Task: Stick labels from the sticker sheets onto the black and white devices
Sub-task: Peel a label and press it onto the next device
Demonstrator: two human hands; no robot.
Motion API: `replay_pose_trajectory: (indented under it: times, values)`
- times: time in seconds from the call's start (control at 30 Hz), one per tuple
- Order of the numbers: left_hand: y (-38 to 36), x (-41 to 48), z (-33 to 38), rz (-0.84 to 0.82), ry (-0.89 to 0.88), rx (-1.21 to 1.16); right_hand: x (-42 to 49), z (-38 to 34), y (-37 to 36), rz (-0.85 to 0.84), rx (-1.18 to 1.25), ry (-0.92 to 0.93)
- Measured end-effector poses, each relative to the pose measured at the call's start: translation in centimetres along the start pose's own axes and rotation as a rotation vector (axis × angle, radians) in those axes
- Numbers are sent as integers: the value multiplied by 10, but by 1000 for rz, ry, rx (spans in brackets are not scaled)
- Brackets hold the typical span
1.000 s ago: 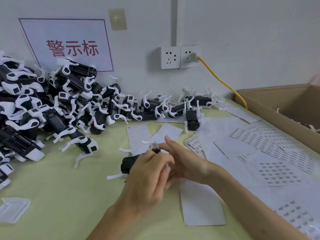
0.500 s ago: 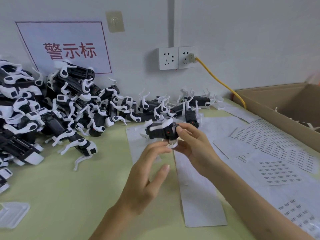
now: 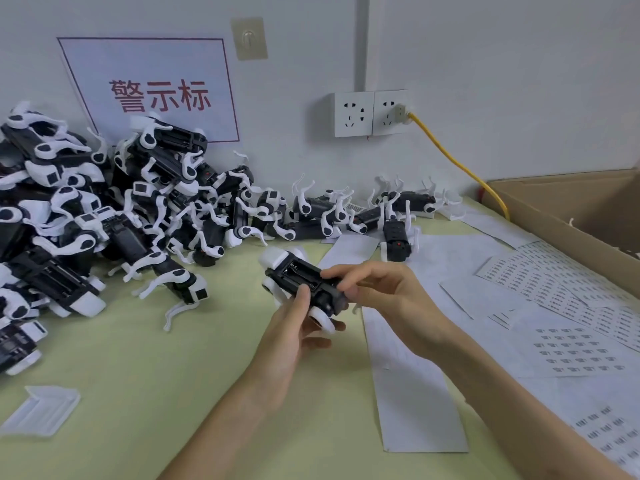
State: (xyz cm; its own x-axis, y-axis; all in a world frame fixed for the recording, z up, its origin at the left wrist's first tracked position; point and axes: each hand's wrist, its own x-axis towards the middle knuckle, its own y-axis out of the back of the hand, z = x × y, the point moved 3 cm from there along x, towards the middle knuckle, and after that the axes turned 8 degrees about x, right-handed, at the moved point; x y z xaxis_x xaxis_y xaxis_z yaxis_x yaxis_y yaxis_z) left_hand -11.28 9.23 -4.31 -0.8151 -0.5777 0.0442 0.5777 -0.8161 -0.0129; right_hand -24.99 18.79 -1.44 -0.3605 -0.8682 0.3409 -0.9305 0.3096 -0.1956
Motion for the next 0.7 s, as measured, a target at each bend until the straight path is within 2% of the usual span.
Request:
replay_pose_trajectory:
  times: [0.1, 0.27, 0.47, 0.7]
  values:
    - [1, 0, -1, 38, -45, 76, 0, 0, 2, 17, -3, 1]
    - [0, -1, -3, 18, -41, 74, 1, -1, 1, -1, 1, -34]
    - [-3, -4, -5, -59, -97, 186, 0, 4, 0, 33, -170, -111]
    - [-6, -7, -11, -35, -204, 555, 0, 4, 1, 117, -207, -56]
